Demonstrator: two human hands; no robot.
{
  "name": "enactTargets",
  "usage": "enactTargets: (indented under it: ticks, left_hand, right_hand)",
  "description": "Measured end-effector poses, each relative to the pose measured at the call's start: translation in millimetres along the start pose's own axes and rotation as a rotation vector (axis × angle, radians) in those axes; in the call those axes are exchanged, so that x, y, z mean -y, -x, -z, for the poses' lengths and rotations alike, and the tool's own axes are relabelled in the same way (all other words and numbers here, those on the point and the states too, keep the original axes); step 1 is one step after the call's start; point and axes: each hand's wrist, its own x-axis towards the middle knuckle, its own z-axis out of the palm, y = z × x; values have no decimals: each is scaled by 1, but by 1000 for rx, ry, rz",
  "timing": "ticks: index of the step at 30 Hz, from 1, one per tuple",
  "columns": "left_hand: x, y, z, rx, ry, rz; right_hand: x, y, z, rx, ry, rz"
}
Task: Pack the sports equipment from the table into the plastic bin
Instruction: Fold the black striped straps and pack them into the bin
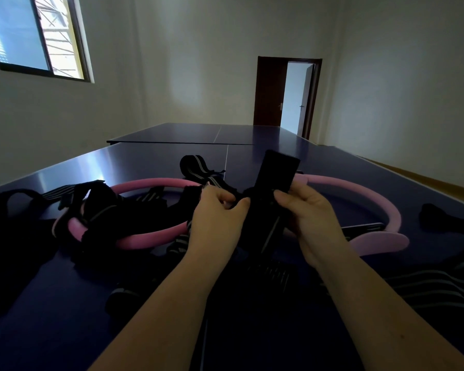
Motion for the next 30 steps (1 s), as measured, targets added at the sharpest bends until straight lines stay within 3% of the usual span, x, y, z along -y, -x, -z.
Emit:
enactTargets:
  ticks: [3,6,10,14,16,19,23,27,30]
  left_hand:
    - [3,-2,2,-39,-14,51]
    - [4,-4,6,-113,7,98]
    - [5,-7,8,-176,222,207]
    - [6,-9,9,-155,402,283]
    - [5,-9,11,-132,473,304]
    - [-2,-9,12,-95,648,367]
    - [-12,-10,11,34,775,429]
    - [-9,-10,4,22,562,306]
    - [-6,-8,8,-17,516,212]
  right_hand:
    - [-1,1,-2,14,78,61]
    - [-6,7,-9,113,337,209]
    - [-8,14,-12,225,540,347]
    - [-6,13,-9,310,848,619]
    - [-5,13,-6,388,918,601]
    - [-9,10,-2,453,1002,432]
    - [-17,0,1,245,1143,447]
    - [-22,-10,7,134,1227,507]
    - [-25,-14,9,-2,1004,354]
